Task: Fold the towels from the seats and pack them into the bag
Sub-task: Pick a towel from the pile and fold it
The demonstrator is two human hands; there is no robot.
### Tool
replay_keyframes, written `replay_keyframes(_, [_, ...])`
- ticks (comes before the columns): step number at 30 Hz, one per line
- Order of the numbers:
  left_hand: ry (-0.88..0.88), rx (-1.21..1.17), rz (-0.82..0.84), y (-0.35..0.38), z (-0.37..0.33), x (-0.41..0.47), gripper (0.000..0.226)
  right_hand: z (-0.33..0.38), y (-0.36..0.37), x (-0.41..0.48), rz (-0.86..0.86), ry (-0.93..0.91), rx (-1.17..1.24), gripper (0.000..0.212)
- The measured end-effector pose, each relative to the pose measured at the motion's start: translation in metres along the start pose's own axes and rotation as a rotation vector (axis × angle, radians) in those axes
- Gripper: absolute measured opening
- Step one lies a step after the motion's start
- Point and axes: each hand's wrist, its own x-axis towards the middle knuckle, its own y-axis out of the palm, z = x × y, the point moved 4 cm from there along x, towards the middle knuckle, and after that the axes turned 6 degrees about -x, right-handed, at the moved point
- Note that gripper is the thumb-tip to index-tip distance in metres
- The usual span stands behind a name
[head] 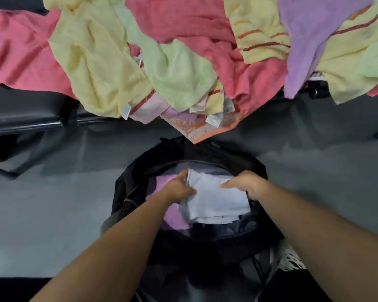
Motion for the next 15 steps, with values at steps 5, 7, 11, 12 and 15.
replay_keyframes(5, [-0.042, -0.157, -0.033, 0.031, 0.027, 0.033, 0.1, -0.016, 0.014, 0.037, -0.147, 0.046, 0.028, 0.039])
replay_keyframes(7, [-0.069, -0.165, -0.031, 0.039, 0.033, 0.036, 0.102, -0.028, 0.026, 0.041, -0.155, 0.092, 0.001, 0.028])
replay_keyframes(11, [-0.128, -0.108, -0.123, 0.042, 0.049, 0.048, 0.07, -0.046, 0.046, 0.042, -0.184, 0.131, -0.078, 0.038])
replay_keyframes(12, [-0.15, -0.096, -0.17, 0.038, 0.051, 0.051, 0.061, -0.046, 0.048, 0.043, -0.201, 0.143, -0.064, 0.045])
replay_keyframes(15, [-0.167, -0.053, -0.237, 0.032, 0.055, 0.058, 0.038, -0.044, 0.048, 0.052, -0.234, 0.164, -0.03, 0.055])
